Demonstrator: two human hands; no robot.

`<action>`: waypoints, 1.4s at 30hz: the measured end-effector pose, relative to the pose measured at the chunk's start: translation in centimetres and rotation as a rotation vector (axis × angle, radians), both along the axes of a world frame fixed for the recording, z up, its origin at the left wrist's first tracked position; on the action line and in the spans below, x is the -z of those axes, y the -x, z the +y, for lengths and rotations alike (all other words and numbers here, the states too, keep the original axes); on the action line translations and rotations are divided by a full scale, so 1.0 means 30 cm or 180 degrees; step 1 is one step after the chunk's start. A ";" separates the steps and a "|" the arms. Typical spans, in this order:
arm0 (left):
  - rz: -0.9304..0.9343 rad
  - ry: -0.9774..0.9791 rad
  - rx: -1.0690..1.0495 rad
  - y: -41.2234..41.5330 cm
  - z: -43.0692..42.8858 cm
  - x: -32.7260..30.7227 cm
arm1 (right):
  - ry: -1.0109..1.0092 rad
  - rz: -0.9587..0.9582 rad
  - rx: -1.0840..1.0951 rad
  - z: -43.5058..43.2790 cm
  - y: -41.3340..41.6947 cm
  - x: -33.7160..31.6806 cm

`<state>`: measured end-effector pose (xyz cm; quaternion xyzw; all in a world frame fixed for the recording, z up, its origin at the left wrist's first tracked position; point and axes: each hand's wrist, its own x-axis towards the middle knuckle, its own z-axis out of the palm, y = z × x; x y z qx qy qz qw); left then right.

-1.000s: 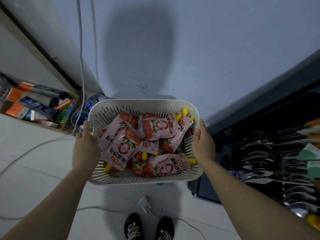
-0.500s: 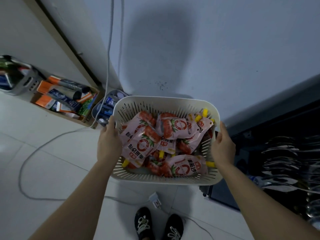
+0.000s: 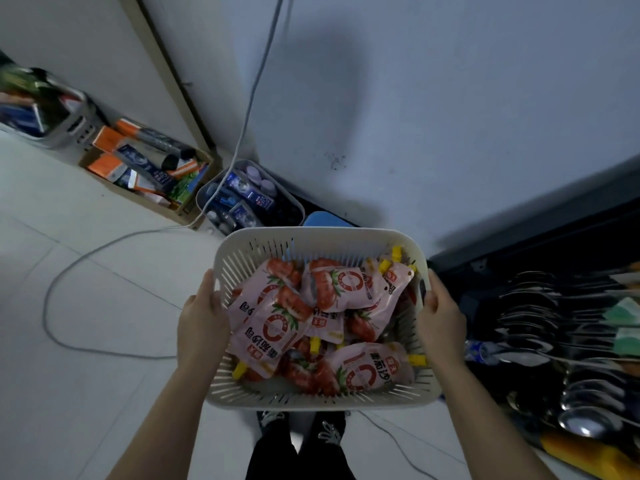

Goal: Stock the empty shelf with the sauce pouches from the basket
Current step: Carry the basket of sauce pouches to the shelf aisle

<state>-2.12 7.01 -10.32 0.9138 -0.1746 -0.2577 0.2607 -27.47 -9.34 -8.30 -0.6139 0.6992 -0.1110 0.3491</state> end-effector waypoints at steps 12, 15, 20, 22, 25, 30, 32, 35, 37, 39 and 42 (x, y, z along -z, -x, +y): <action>-0.0123 0.0093 -0.1140 0.213 0.460 -0.280 | -0.0039 -0.0027 -0.1043 0.238 -0.006 -0.227; -0.0095 0.0204 -0.1571 0.283 0.583 -0.349 | 0.0030 -0.0051 -0.1467 0.295 -0.028 -0.289; -0.0155 0.0286 -0.2218 0.377 0.797 -0.419 | 0.0111 -0.0039 -0.2174 0.419 -0.108 -0.379; -0.0201 0.0267 -0.2445 0.407 0.891 -0.433 | 0.0118 -0.0007 -0.2442 0.484 -0.151 -0.403; -0.0251 0.0265 -0.2815 0.456 1.042 -0.463 | 0.0188 -0.0004 -0.2858 0.601 -0.225 -0.430; -0.0280 0.0321 -0.3452 0.527 1.324 -0.482 | 0.0151 -0.0067 -0.3482 0.859 -0.359 -0.464; -0.0336 0.0304 -0.3702 0.554 1.440 -0.495 | 0.0062 -0.0134 -0.3648 0.985 -0.406 -0.481; -0.0440 0.0238 -0.4029 0.597 1.613 -0.513 | 0.0126 -0.0176 -0.4015 1.186 -0.469 -0.509; -0.0510 0.0219 -0.4219 0.627 1.726 -0.522 | 0.0198 -0.0241 -0.4240 1.324 -0.504 -0.527; -0.0569 0.0214 -0.4423 0.660 1.836 -0.532 | 0.0188 -0.0287 -0.4468 1.459 -0.529 -0.537; -0.0650 0.0177 -0.4725 0.706 1.987 -0.545 | 0.0126 -0.0205 -0.4785 1.639 -0.565 -0.538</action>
